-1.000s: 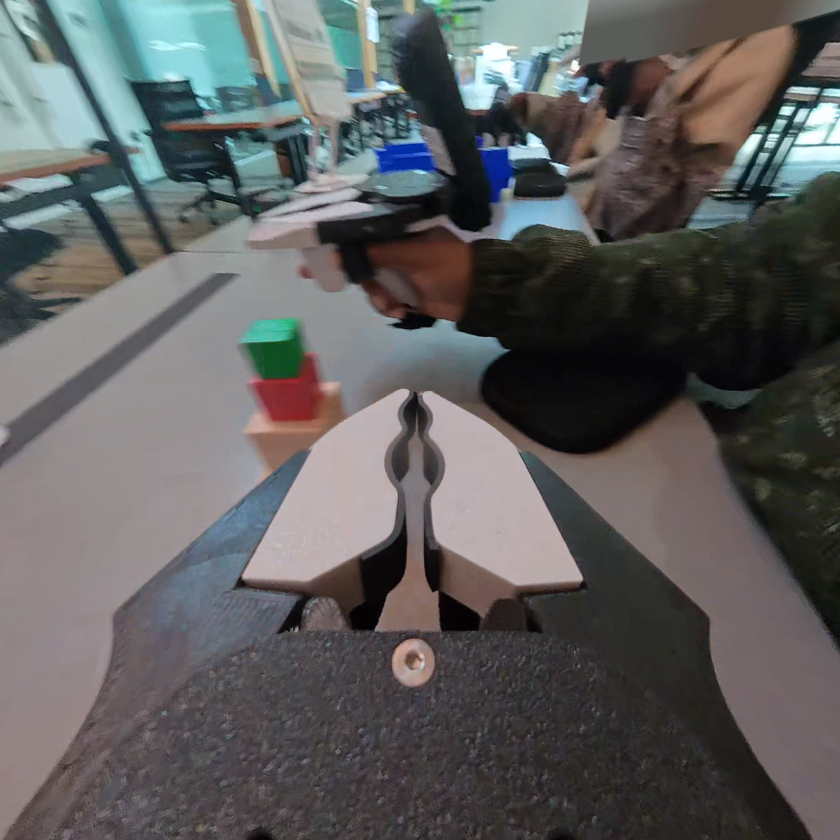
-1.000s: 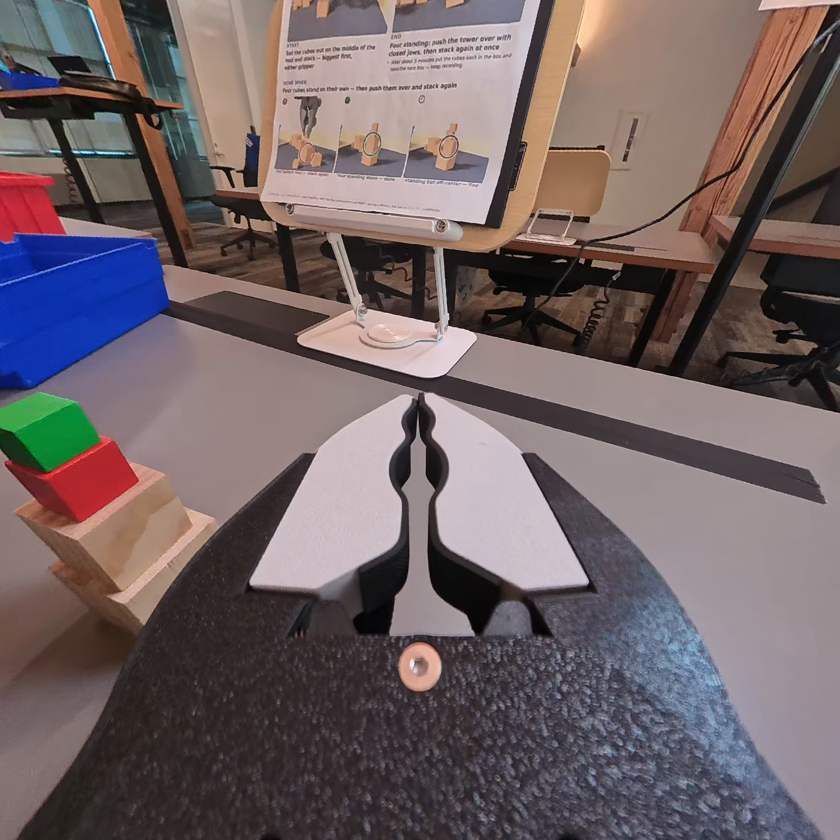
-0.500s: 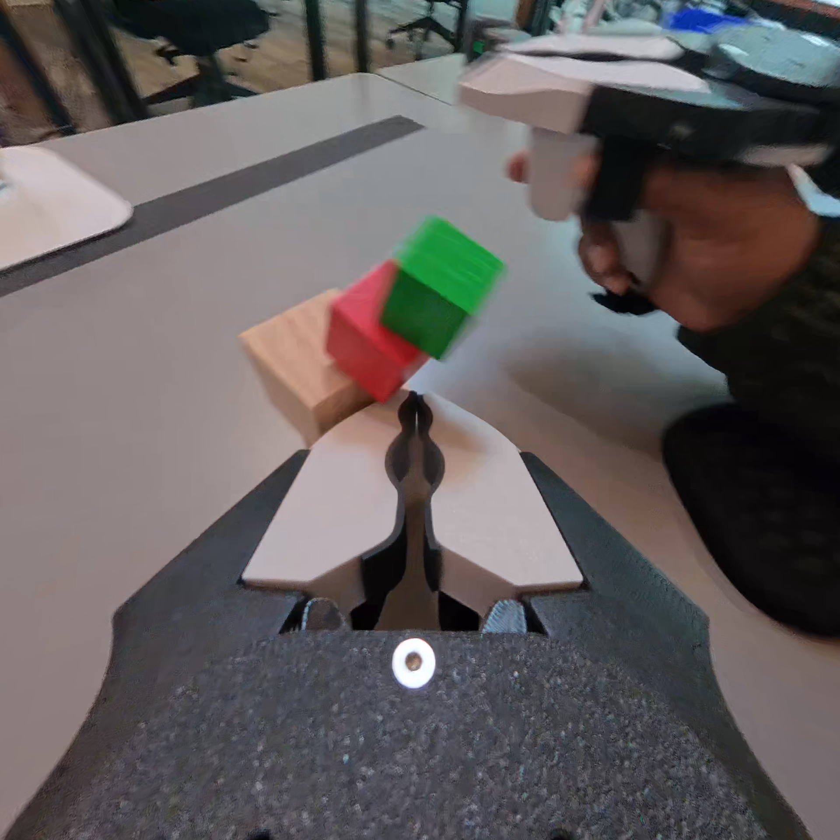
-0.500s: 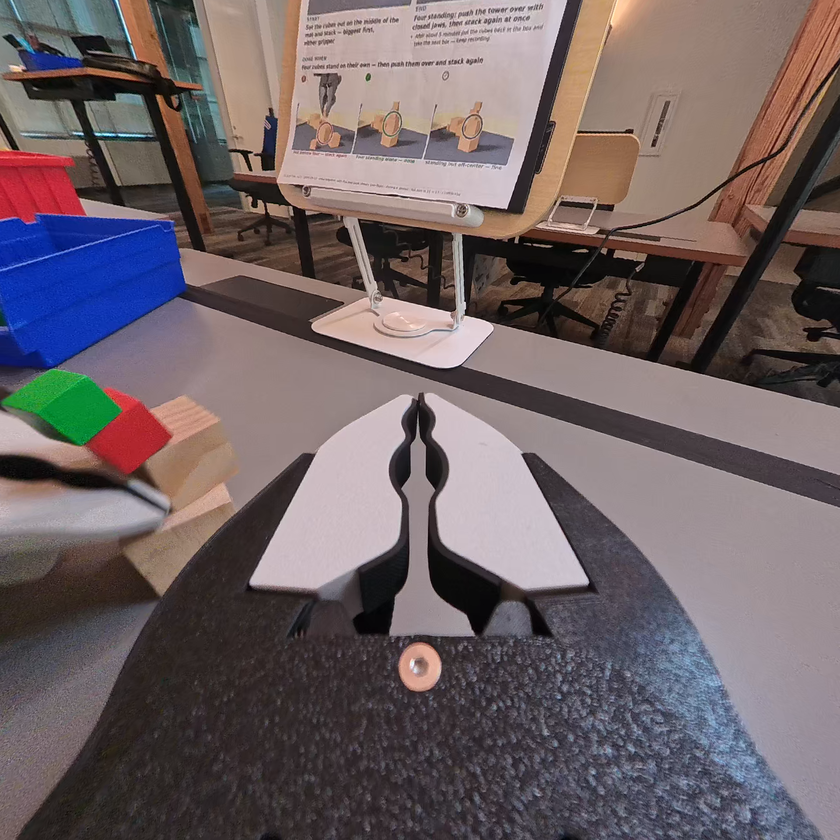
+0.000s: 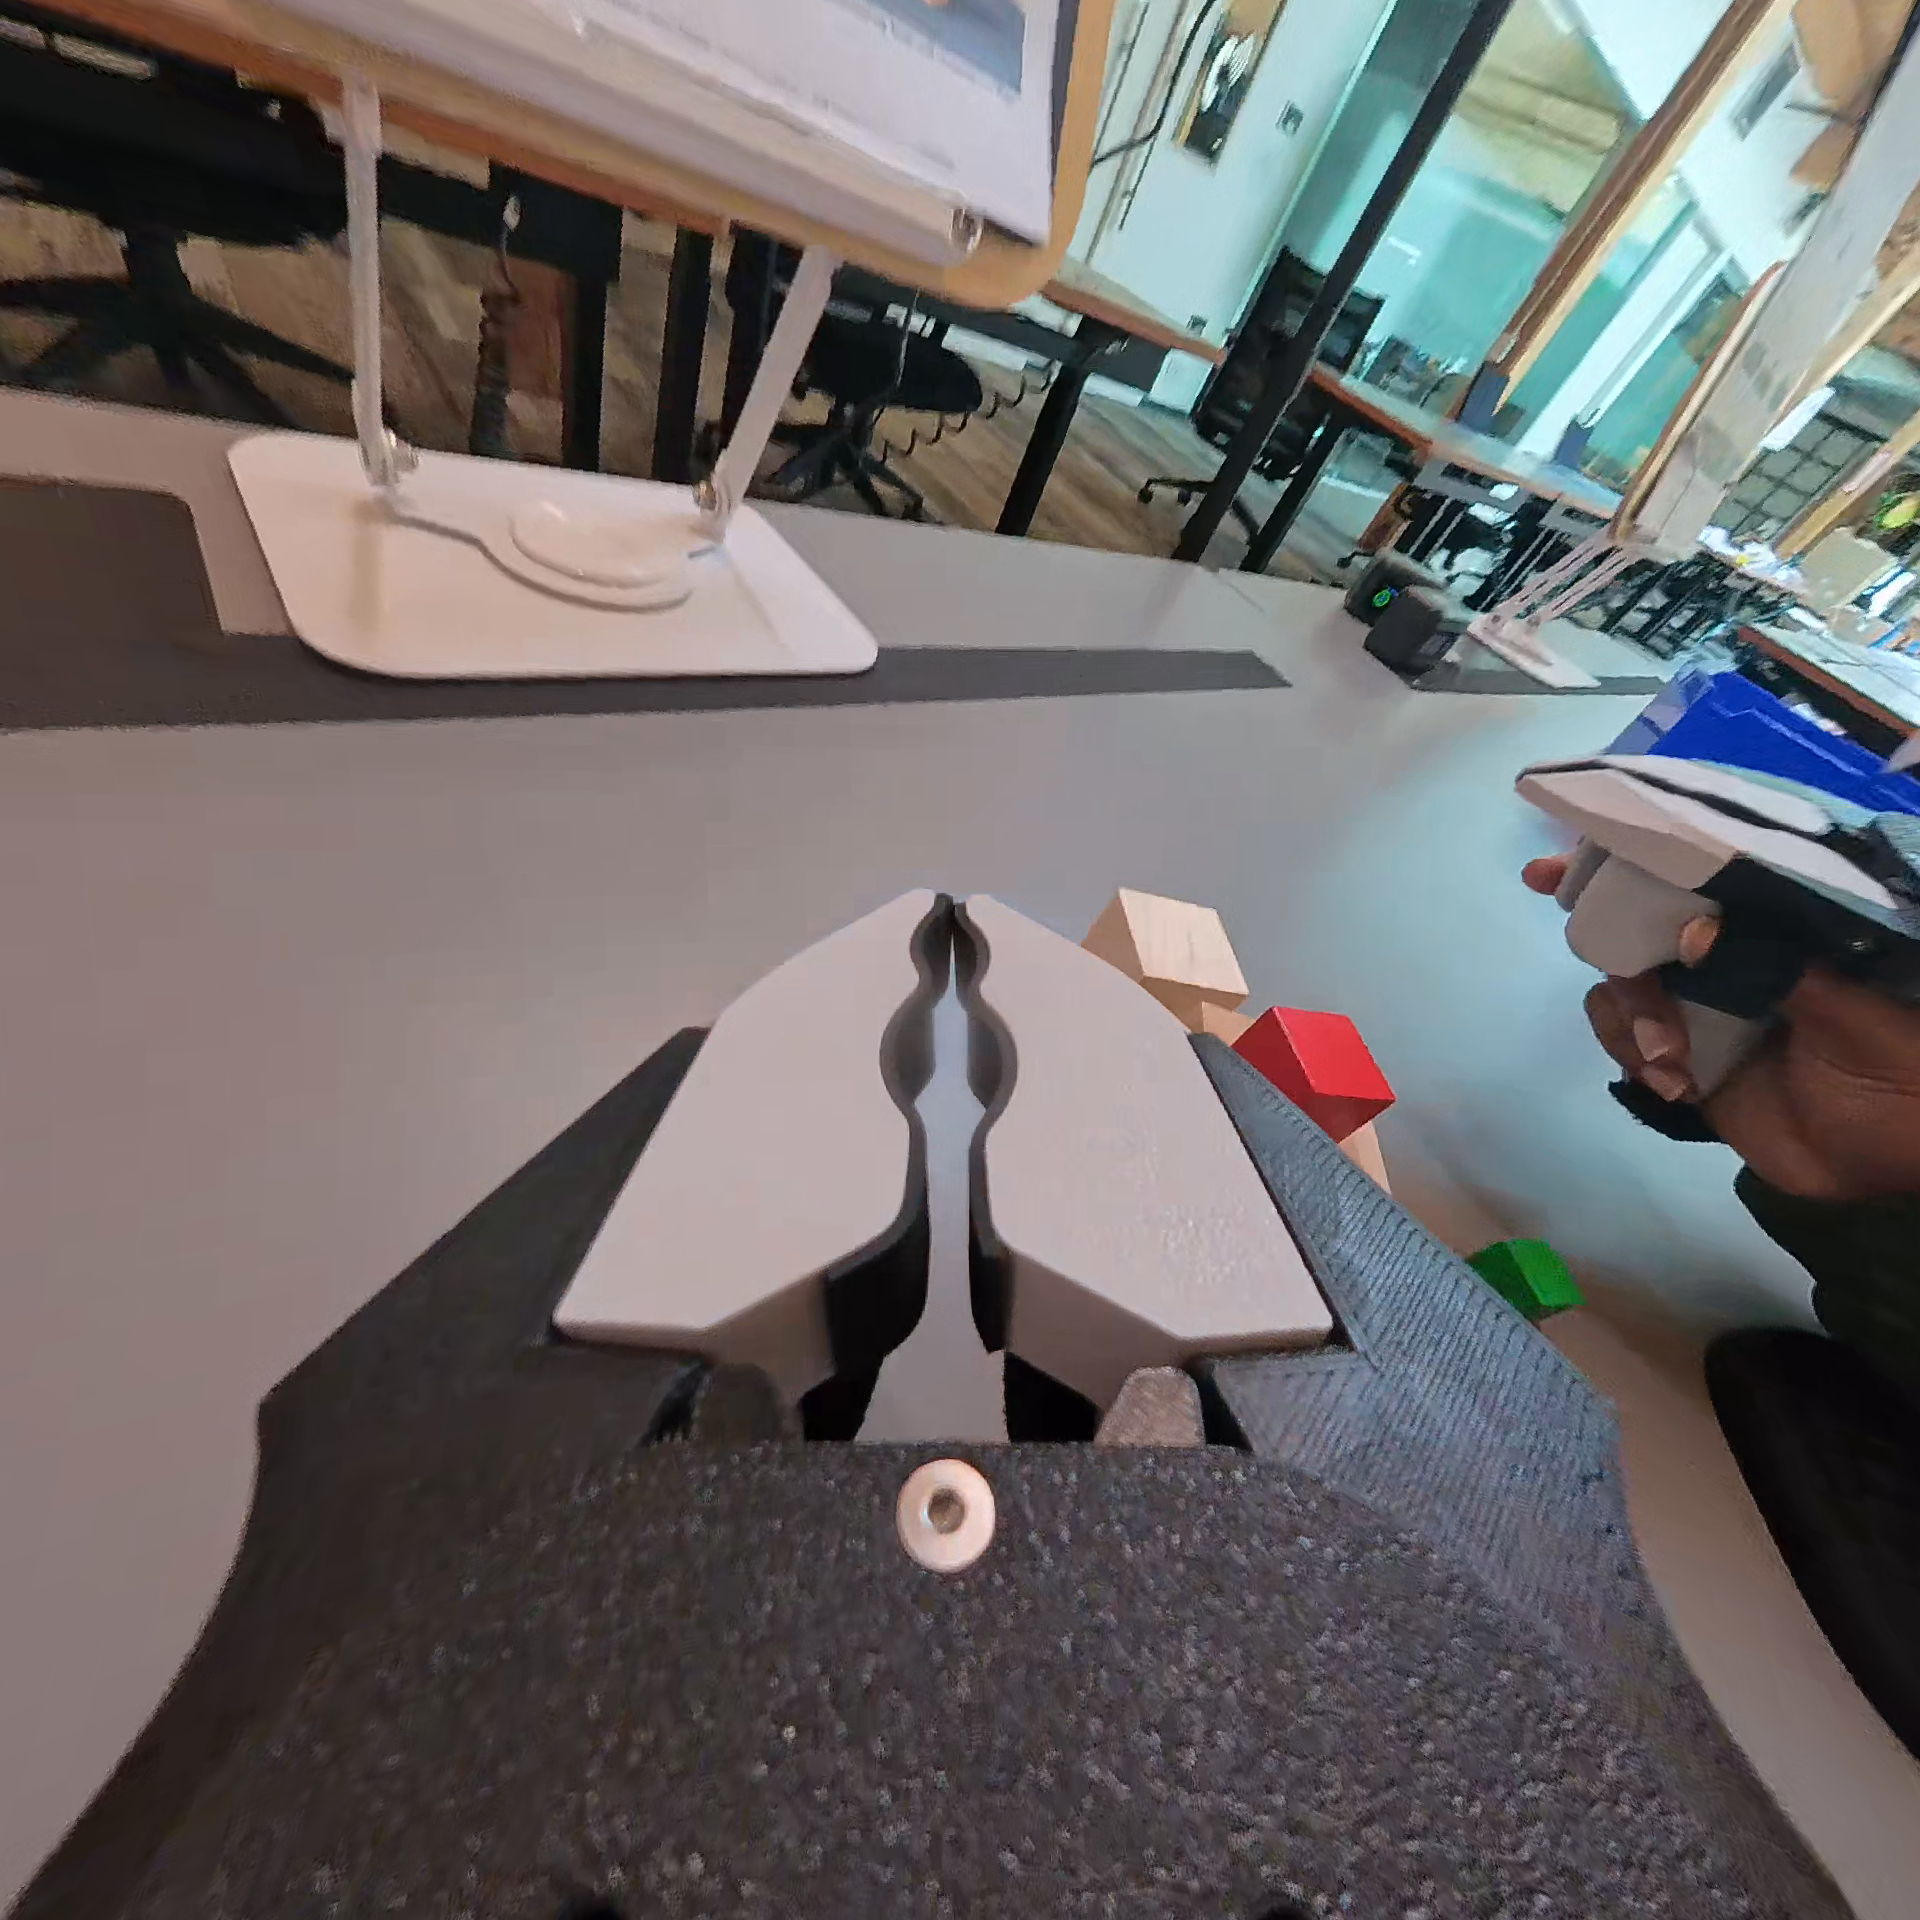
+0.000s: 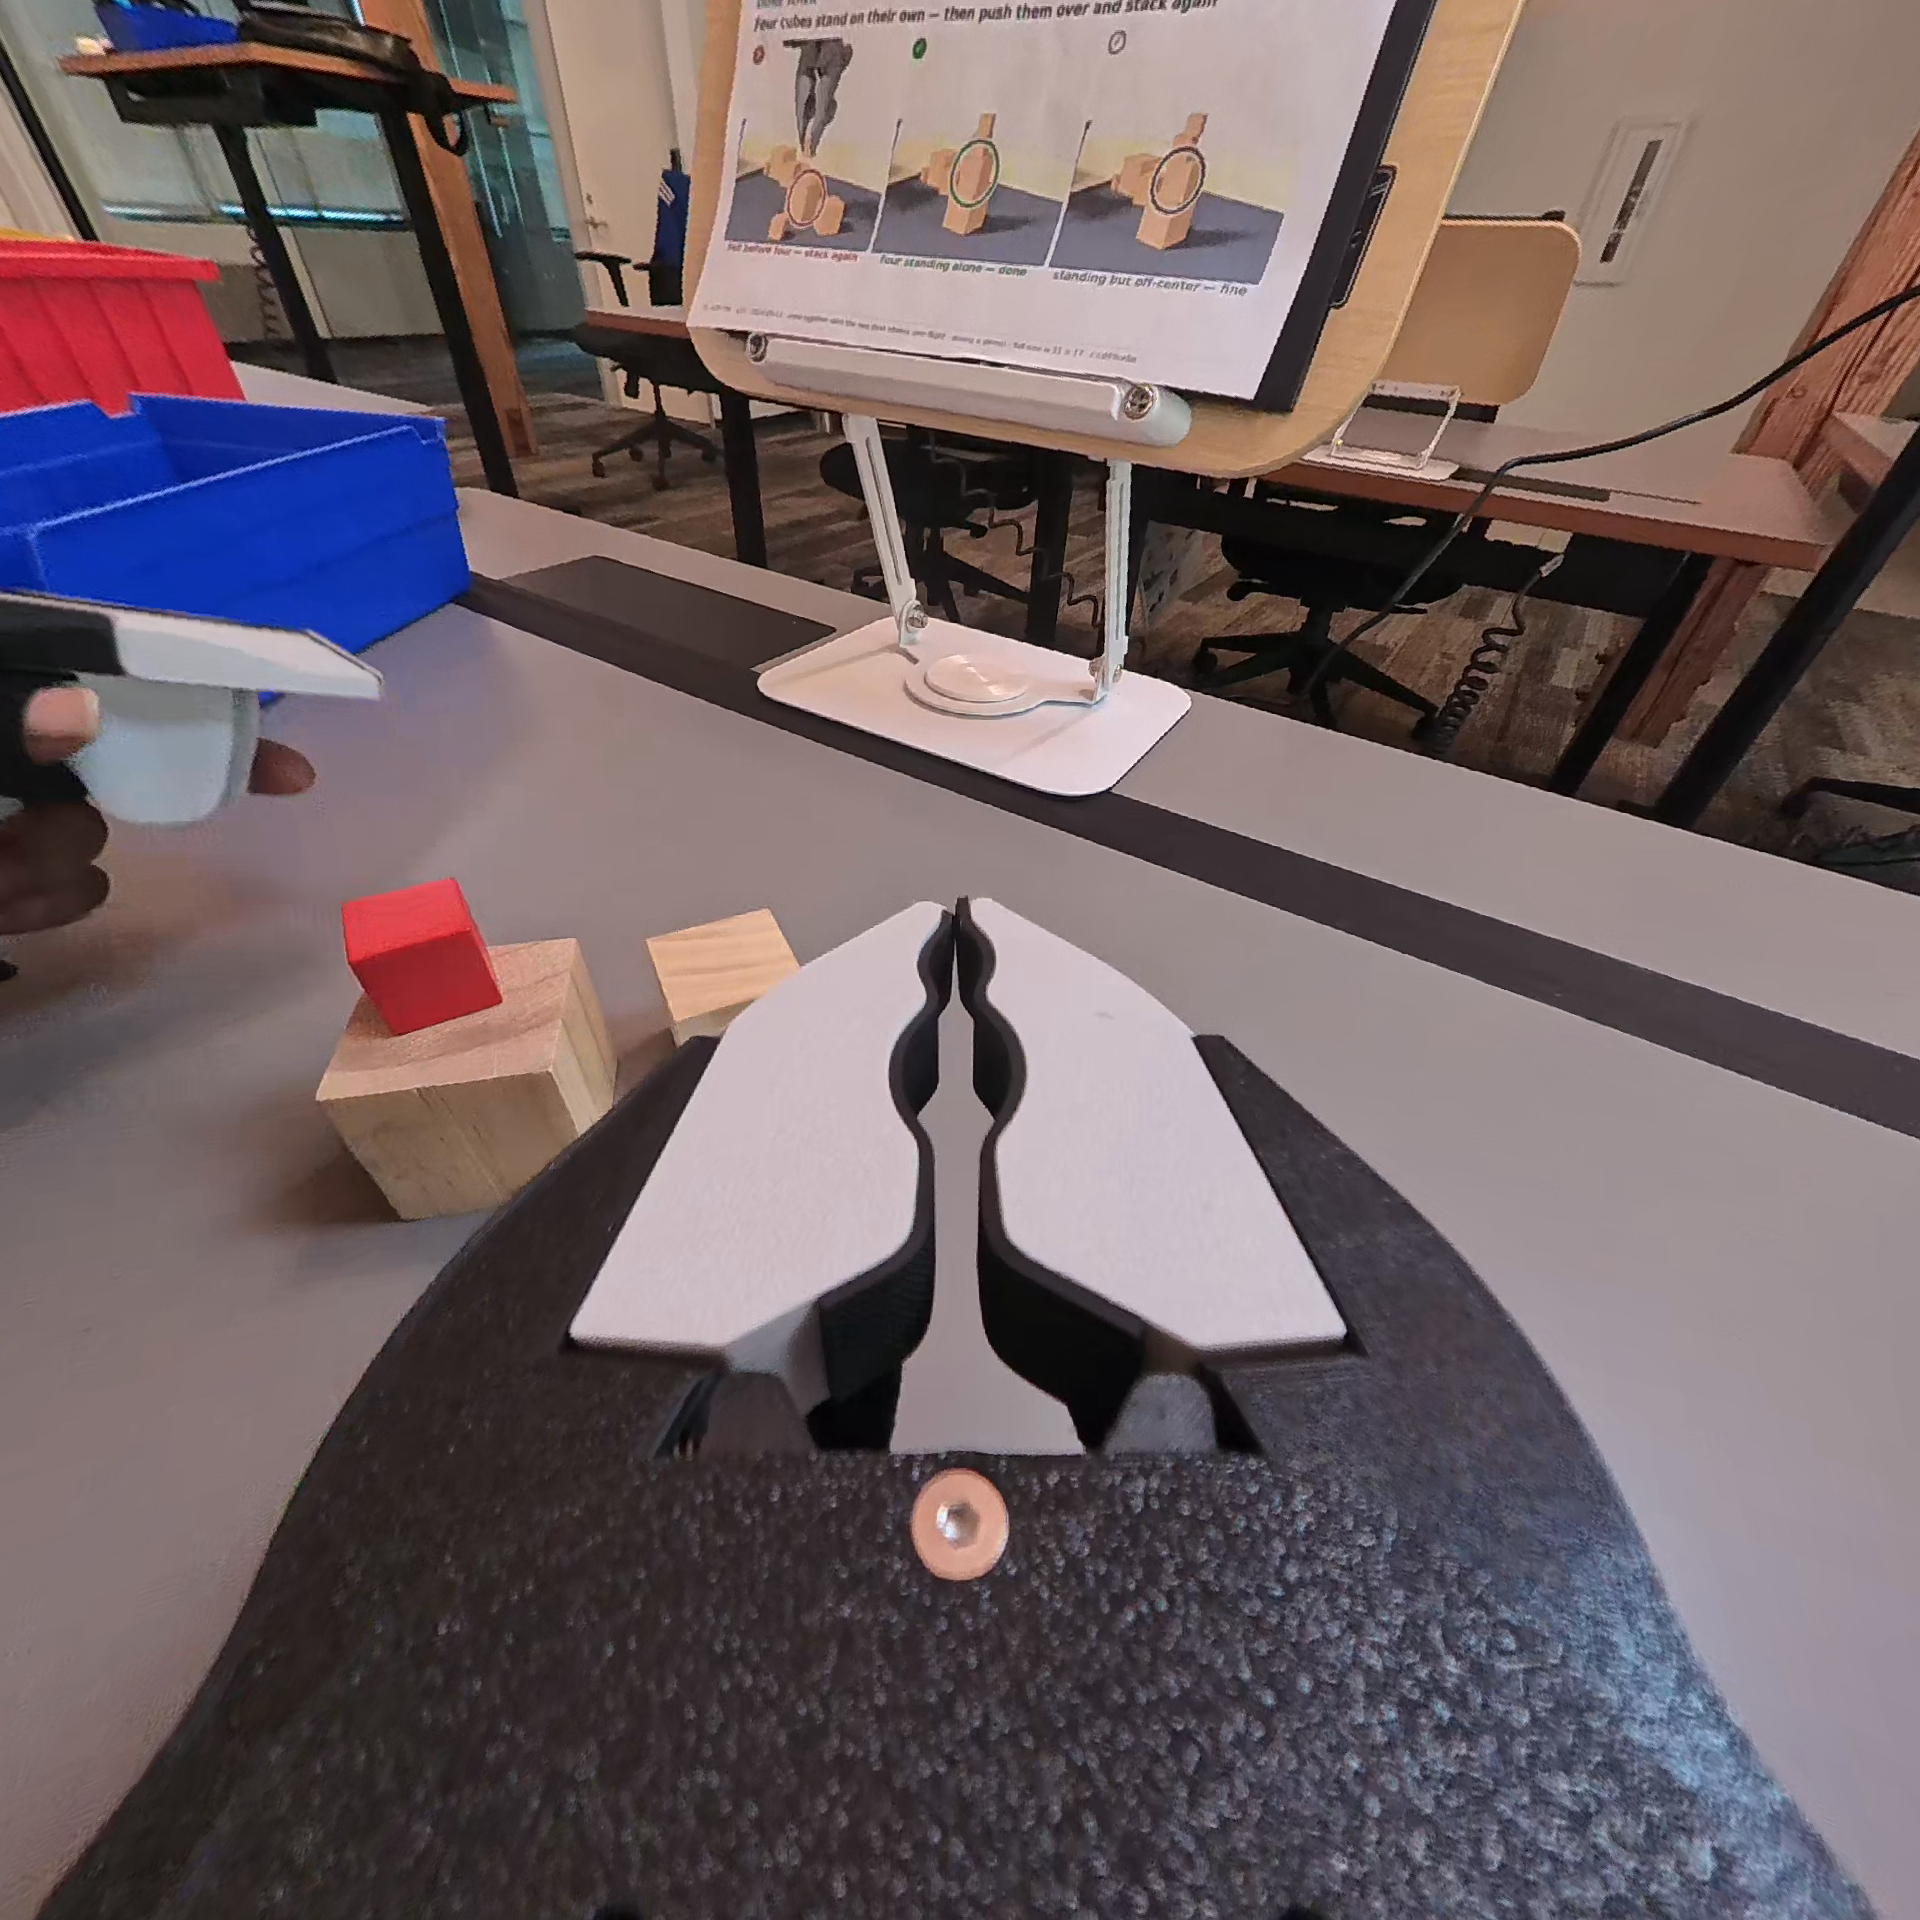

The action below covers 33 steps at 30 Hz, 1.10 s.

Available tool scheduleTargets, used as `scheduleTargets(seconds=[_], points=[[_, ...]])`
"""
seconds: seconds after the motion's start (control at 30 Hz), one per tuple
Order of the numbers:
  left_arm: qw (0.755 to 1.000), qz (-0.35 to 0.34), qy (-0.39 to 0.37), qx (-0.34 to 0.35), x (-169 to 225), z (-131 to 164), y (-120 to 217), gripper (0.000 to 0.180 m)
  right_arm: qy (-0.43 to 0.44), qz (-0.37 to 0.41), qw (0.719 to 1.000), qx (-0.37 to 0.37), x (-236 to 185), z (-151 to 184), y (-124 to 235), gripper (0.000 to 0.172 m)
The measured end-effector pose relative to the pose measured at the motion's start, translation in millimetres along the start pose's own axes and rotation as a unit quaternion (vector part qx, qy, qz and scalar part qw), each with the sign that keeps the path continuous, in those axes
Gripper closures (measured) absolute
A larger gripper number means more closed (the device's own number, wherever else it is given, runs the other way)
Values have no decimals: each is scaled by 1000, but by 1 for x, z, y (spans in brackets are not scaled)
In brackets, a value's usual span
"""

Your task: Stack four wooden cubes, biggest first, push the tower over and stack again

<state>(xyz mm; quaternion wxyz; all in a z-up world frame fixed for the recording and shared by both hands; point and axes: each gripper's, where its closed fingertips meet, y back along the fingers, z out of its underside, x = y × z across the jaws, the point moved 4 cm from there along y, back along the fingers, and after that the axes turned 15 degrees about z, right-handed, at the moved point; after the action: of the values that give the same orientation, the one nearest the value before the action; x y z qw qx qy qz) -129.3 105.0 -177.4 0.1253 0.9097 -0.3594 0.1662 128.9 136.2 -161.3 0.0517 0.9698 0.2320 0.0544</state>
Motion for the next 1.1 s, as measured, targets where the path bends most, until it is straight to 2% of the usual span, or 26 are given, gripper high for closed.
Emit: scheduleTargets(seconds=[0.13, 0.23, 0.33, 0.43, 0.53, 0.57, 0.63, 0.8, 0.93, 1.1], points=[[997, 28, -19, 65, -7, -26, 22, 180, -7, 4, 1000, 1, 3, 0, 0, 171], [994, 90, -3, 69, -2, -30, 30, 179, -10, 1, 1000, -5, 3, 2, -1, 171], [987, 156, -23, 5, 24, -11, 17, 180, -4, -4, 1000, -10, 0, 4, -3, 171], [969, 224, -60, -84, 69, 23, -8, 180, 3, -6, 1000, -11, -2, 5, -3, 171], [953, 250, -92, -147, 103, 51, -27, 180, 0, -8, 1000, -13, -2, 5, -3, 171], [952, 239, -98, -162, 108, 57, -33, 180, -1, -10, 1000, -13, -3, 5, -3, 171], [963, 177, -109, -175, 100, 60, -44, 180, 1, -12, 1000, -16, -4, 6, -3, 171], [991, 43, -52, -120, 47, 37, -37, 180, 7, -16, 1000, -14, -5, 5, -3, 171], [996, 14, -10, -82, 16, 26, -21, 180, 6, -20, 1000, -18, -7, 6, -3, 171], [998, 6, -14, -53, 0, 14, -8, 180, 8, -18, 1000, -16, -6, 6, -2, 171]])
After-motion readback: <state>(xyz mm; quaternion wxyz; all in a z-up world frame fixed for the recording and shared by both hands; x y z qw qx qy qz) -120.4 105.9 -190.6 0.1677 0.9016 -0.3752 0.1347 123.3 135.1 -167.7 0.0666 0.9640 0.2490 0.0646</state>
